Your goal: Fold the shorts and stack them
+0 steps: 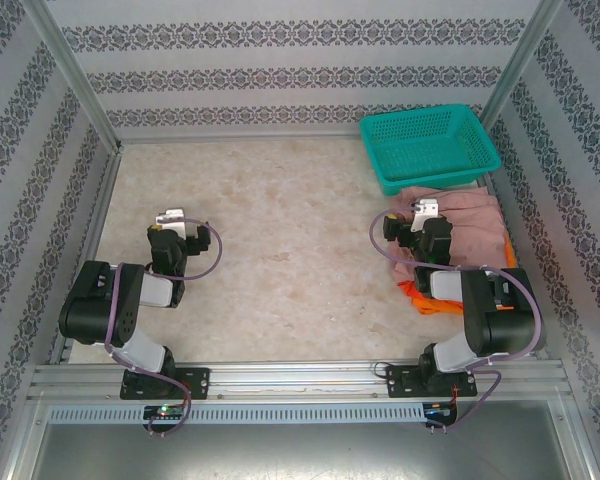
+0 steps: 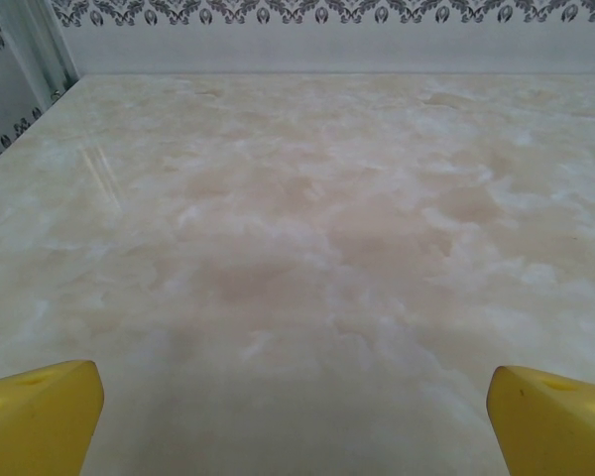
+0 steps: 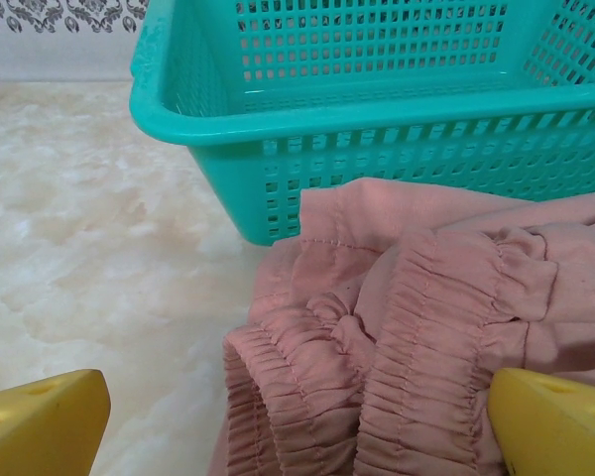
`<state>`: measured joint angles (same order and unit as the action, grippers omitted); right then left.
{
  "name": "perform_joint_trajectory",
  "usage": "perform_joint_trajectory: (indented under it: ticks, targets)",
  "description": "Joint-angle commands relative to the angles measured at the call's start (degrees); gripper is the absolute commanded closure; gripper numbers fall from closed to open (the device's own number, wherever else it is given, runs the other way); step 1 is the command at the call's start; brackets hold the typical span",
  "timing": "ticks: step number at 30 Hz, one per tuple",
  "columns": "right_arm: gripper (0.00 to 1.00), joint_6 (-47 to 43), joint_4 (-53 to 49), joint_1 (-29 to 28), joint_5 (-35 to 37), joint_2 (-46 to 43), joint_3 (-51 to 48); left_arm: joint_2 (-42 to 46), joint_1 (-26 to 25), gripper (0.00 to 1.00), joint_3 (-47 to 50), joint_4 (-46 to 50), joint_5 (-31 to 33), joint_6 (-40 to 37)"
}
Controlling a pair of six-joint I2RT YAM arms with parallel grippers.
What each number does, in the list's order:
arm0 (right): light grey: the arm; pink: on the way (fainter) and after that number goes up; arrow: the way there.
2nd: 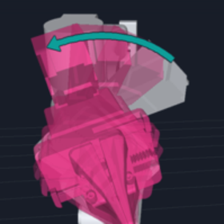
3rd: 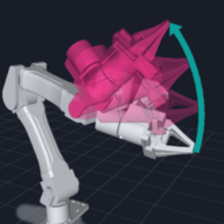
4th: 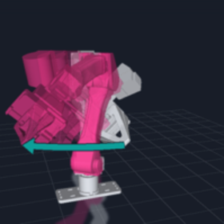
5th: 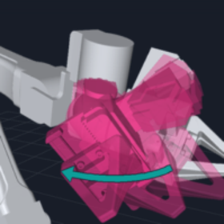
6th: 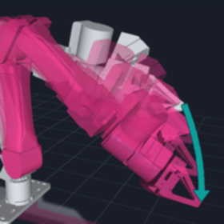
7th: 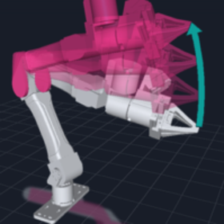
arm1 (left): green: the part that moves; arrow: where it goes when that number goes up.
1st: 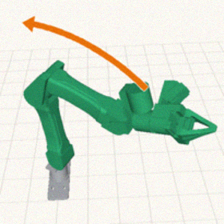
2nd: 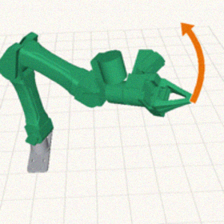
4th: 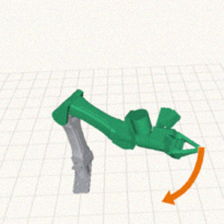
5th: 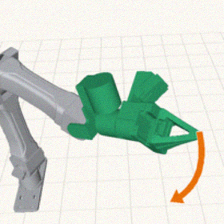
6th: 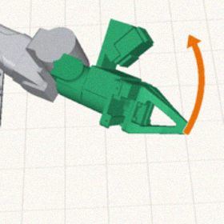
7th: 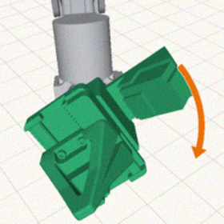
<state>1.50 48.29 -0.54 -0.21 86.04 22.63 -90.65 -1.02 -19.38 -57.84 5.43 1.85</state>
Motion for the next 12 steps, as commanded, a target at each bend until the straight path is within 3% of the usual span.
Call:
perform_joint_trajectory:
  ticks: [1, 7, 12]
  targets:
    - [0.02, -0.1, 1.5, -0.3, 1.2, 0.1, -0.1, -0.3, 0.5, 0.0, 0.5, -2.3, -1.9, -1.4]
    - [0.02, -0.1, 1.5, -0.3, 1.2, 0.2, -0.1, -0.2, 0.5, 0.0, 0.6, -2.4, -2.4, -1.5]
    - [0.02, -0.1, 1.5, -0.3, 1.2, 0.2, -0.1, -0.3, 0.5, 0.0, -1.7, 1.8, 1.2, -0.4]
